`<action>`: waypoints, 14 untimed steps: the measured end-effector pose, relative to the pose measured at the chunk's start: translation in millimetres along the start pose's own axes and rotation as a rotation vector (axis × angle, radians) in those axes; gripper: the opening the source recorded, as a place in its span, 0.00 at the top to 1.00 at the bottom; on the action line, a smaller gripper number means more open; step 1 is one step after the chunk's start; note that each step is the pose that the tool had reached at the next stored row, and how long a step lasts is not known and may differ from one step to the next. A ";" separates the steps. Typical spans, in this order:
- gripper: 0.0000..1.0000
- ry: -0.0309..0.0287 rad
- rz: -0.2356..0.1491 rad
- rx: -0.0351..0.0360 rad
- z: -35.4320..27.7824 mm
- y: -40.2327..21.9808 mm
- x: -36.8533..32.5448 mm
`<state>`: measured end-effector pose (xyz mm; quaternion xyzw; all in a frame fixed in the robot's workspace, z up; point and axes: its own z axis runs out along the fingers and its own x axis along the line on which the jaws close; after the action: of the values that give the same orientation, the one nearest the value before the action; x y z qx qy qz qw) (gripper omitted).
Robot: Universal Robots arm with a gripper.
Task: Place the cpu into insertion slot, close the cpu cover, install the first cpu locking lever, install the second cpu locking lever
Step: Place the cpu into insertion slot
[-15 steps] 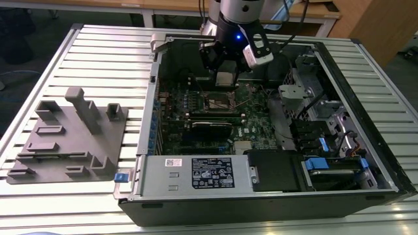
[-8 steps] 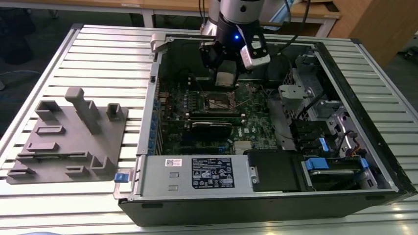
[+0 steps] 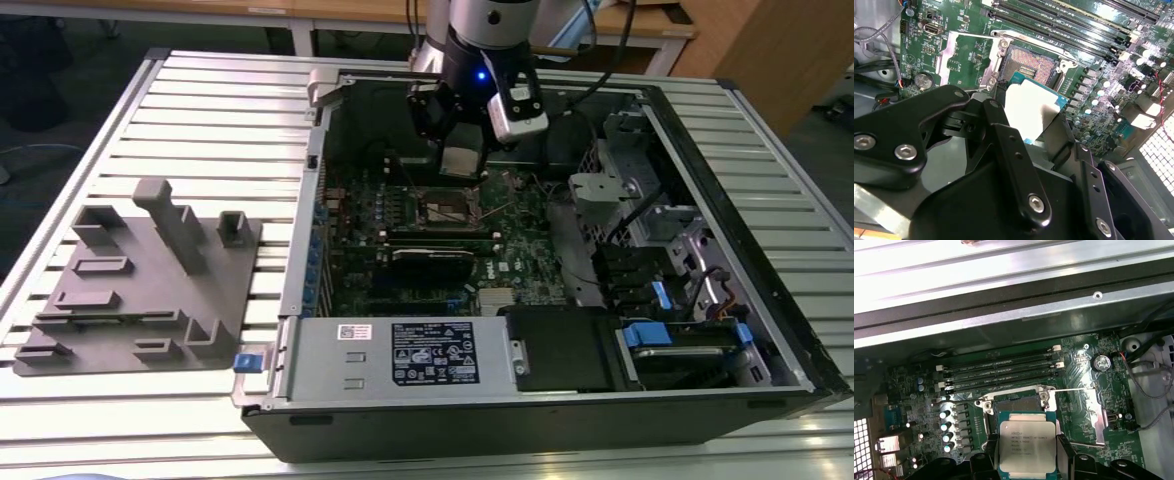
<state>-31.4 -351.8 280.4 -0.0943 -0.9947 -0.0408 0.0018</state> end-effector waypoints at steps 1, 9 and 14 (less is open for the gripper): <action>0.46 0.0000 0.000 0.0000 0.0 0.0 0.0; 0.46 -0.0002 0.002 0.0001 0.0 0.0 0.0; 0.46 -0.0035 0.044 -0.0003 0.2 0.0 0.0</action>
<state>-31.4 -351.8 280.1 -0.1161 -0.9924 -0.0407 0.0009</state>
